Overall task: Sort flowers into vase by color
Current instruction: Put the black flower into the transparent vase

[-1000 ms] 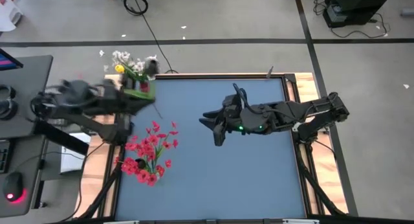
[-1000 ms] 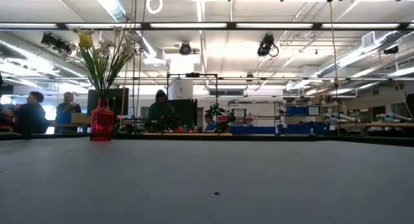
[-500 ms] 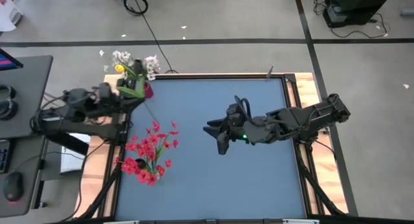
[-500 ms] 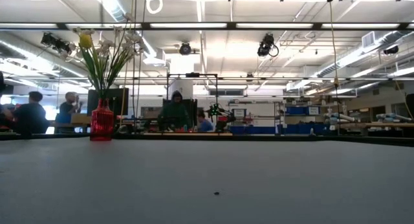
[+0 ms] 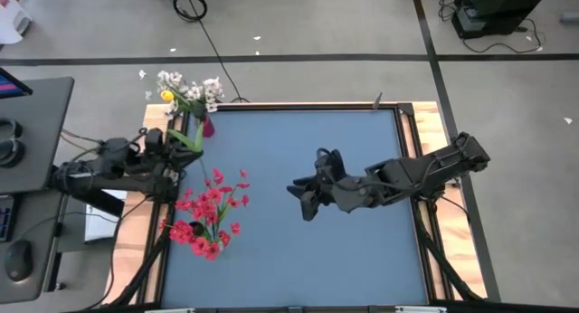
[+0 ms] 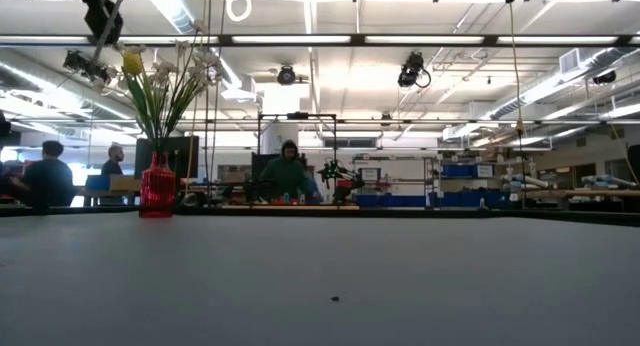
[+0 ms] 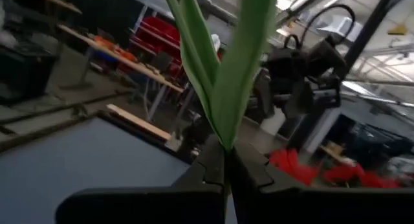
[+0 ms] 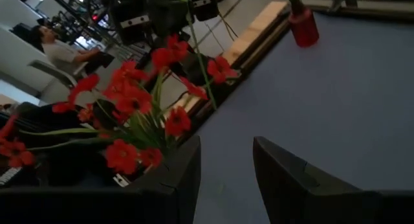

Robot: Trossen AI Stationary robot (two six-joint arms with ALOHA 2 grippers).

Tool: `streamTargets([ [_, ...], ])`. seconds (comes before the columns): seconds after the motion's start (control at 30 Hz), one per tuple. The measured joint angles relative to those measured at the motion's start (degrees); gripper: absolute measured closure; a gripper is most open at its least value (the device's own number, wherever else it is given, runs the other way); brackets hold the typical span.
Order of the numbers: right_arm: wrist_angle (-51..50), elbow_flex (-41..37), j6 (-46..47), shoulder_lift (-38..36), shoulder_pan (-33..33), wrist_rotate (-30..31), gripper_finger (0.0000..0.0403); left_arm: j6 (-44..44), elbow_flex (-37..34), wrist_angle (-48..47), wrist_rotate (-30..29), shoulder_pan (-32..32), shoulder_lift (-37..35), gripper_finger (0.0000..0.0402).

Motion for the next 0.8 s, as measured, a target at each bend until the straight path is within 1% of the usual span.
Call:
streamTargets([
  [0.07,-0.1,-0.7,1.3,0.0,0.0,-0.2,0.0253,-1.2,-1.6,0.3,1.7,-0.5,-0.6,0.0394],
  [0.17,-0.3,-1.6,2.3,0.0,0.3,-0.4,0.0253,-2.2,-4.2,0.2,6.3,-1.4,-1.0,0.0394],
  [0.33,-0.7,-2.5,3.2,0.0,0.3,-1.1,0.0253,2.3,-7.7,5.2,16.9,-3.1,-2.3,0.0392],
  [0.4,-0.9,-3.2,4.0,0.0,0.3,-1.1,0.0253,3.4,-9.1,6.1,19.7,-3.6,-2.8,0.0390],
  [0.6,-2.9,-5.4,7.2,0.0,0.3,-3.5,0.0253,5.9,-14.4,17.0,27.0,-4.8,-6.1,0.0392],
  [0.7,-4.8,-6.4,9.0,0.0,0.0,-5.2,0.0253,5.2,-17.4,21.6,29.8,-4.9,-7.9,0.0392],
  [0.8,-6.1,-7.0,9.9,0.0,-0.7,-8.1,0.0253,3.2,-20.6,27.0,34.1,-4.9,-7.9,0.0392],
])
